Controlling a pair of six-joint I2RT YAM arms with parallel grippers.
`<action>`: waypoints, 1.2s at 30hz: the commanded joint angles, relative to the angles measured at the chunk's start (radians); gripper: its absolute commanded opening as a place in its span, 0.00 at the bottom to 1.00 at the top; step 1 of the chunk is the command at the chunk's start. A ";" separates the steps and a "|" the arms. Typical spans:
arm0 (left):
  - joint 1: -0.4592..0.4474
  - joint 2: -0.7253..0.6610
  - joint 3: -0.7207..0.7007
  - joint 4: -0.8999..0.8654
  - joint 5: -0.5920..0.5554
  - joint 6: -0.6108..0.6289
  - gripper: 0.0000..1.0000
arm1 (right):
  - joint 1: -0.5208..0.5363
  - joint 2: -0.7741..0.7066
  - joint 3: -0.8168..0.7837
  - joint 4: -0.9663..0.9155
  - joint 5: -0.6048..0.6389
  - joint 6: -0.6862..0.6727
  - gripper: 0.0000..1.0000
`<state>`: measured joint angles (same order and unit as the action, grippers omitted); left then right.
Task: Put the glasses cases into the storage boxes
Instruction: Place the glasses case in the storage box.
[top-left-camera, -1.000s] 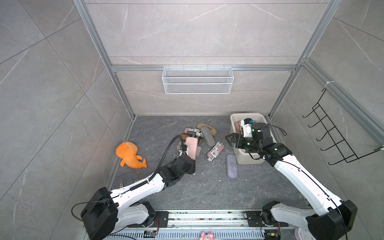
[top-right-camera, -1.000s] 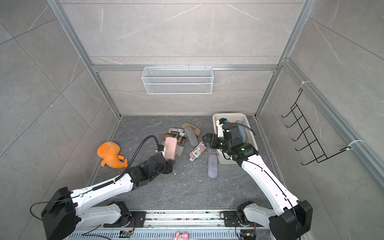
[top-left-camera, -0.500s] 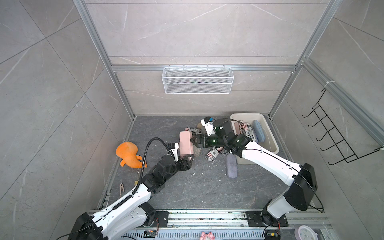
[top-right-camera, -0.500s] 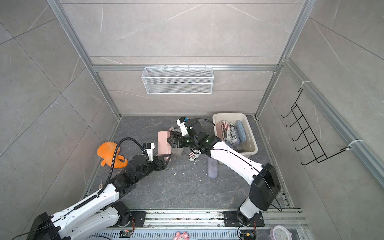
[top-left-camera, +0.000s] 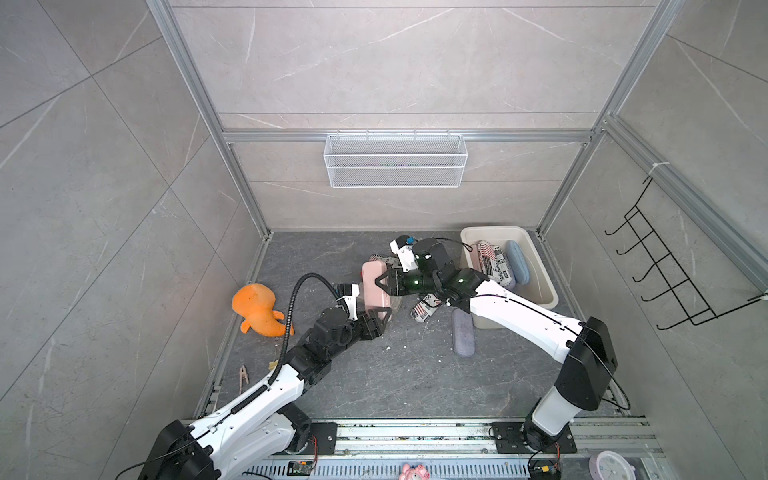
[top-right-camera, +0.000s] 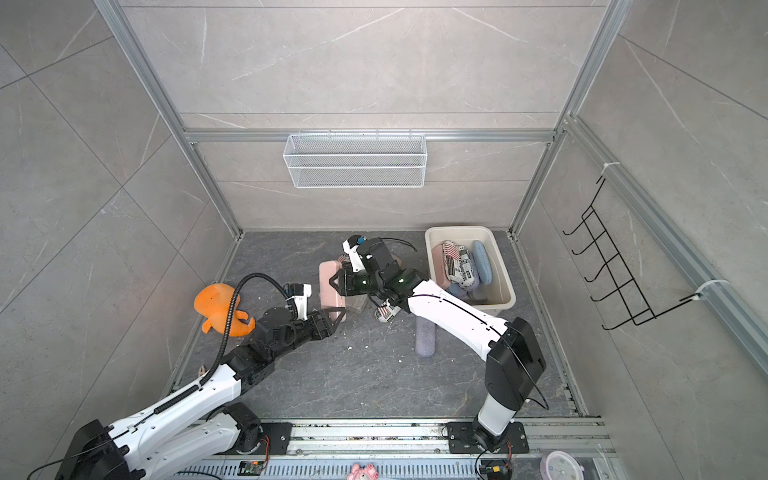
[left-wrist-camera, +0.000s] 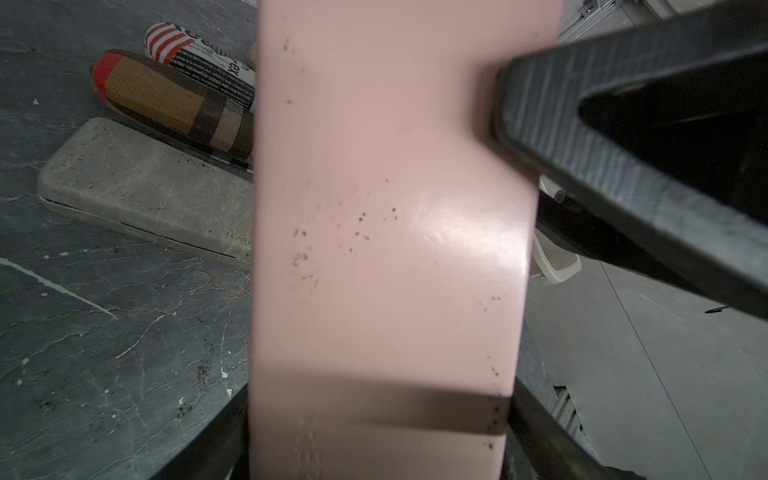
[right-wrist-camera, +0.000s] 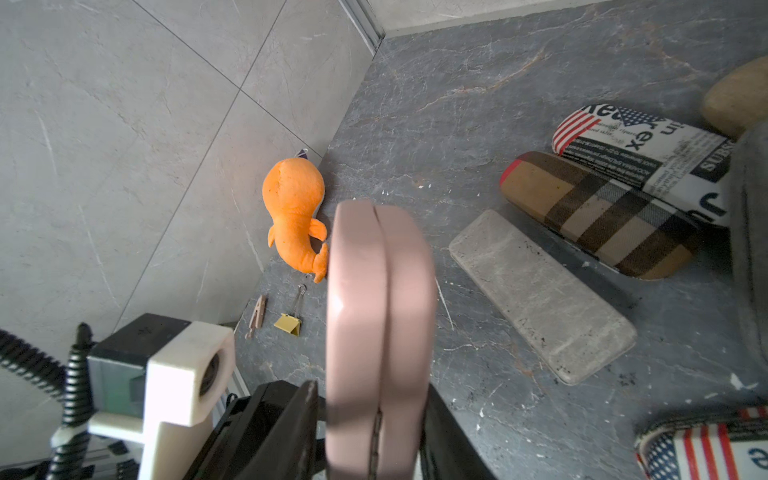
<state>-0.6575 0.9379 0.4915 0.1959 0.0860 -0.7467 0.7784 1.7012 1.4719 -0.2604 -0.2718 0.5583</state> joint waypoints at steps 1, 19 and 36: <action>0.002 0.001 0.044 0.096 0.020 0.016 0.64 | 0.018 0.018 0.047 -0.007 -0.004 -0.012 0.32; 0.002 -0.177 -0.010 -0.153 -0.085 0.066 1.00 | 0.018 0.068 0.203 -0.142 0.158 -0.101 0.27; 0.002 -0.189 -0.009 -0.441 -0.358 -0.087 0.98 | -0.079 -0.028 0.265 -0.338 0.317 -0.205 0.26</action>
<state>-0.6548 0.7261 0.4786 -0.2386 -0.2268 -0.7979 0.7231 1.7721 1.7359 -0.5598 -0.0013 0.3870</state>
